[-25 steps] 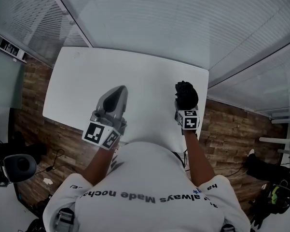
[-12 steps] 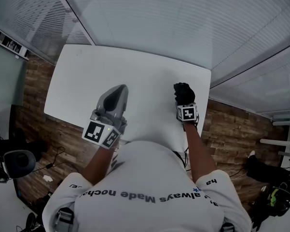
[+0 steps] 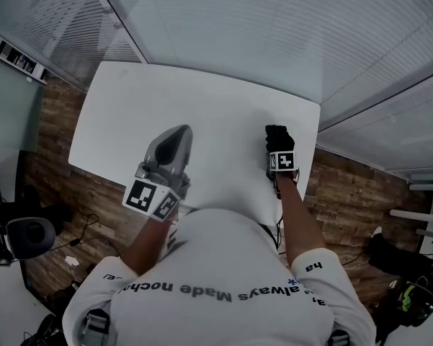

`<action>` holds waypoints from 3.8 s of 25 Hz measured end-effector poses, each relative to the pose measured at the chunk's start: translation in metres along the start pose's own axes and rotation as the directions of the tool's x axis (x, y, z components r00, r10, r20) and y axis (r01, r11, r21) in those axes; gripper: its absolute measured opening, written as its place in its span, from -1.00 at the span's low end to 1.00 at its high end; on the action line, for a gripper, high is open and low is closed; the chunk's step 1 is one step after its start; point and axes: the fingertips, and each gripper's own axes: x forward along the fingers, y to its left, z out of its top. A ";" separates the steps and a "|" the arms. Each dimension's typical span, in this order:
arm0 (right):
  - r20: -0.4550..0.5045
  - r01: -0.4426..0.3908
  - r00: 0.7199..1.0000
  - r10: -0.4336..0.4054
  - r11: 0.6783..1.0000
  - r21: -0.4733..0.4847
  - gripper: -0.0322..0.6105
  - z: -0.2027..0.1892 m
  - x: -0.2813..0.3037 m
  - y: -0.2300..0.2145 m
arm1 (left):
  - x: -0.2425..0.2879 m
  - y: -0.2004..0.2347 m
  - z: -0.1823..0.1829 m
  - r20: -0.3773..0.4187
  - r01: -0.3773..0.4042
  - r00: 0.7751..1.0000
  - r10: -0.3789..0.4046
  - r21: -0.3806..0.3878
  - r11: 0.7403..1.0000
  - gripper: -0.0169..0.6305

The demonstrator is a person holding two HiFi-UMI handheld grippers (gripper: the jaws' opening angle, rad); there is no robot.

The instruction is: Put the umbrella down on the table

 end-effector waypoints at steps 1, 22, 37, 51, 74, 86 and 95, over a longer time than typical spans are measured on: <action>-0.010 -0.003 1.000 0.003 1.000 0.009 -0.16 -0.001 0.002 -0.001 | 0.000 0.001 0.000 0.000 -0.002 1.000 0.002 0.000 1.000 -0.93; -0.085 -0.012 0.996 0.014 1.000 0.022 -0.12 -0.009 0.012 0.003 | -0.008 0.007 -0.001 -0.005 -0.018 1.000 0.018 -0.006 1.000 -0.94; -0.067 -0.039 0.997 0.042 0.999 0.036 -0.02 -0.010 0.003 0.003 | -0.003 0.002 -0.002 0.001 -0.010 1.000 0.010 -0.011 1.000 -0.94; 0.149 -0.051 0.988 0.046 0.998 0.031 -0.10 0.018 -0.056 0.003 | 0.010 -0.004 -0.007 0.002 0.013 1.000 -0.013 -0.020 1.000 -0.93; 0.768 0.130 0.639 0.037 0.979 -0.155 -0.33 0.102 -0.318 0.064 | 0.018 -0.010 -0.008 0.002 0.032 0.999 -0.032 -0.017 0.999 -0.93; 0.863 0.184 0.505 0.011 0.976 -0.120 -0.47 0.092 -0.393 0.081 | 0.021 -0.013 -0.005 0.009 0.044 0.999 -0.044 -0.011 0.999 -0.94; 0.875 0.209 0.484 -0.002 0.971 -0.113 -0.50 0.097 -0.403 0.083 | 0.021 -0.011 -0.003 0.011 0.049 0.999 -0.049 -0.011 0.999 -0.94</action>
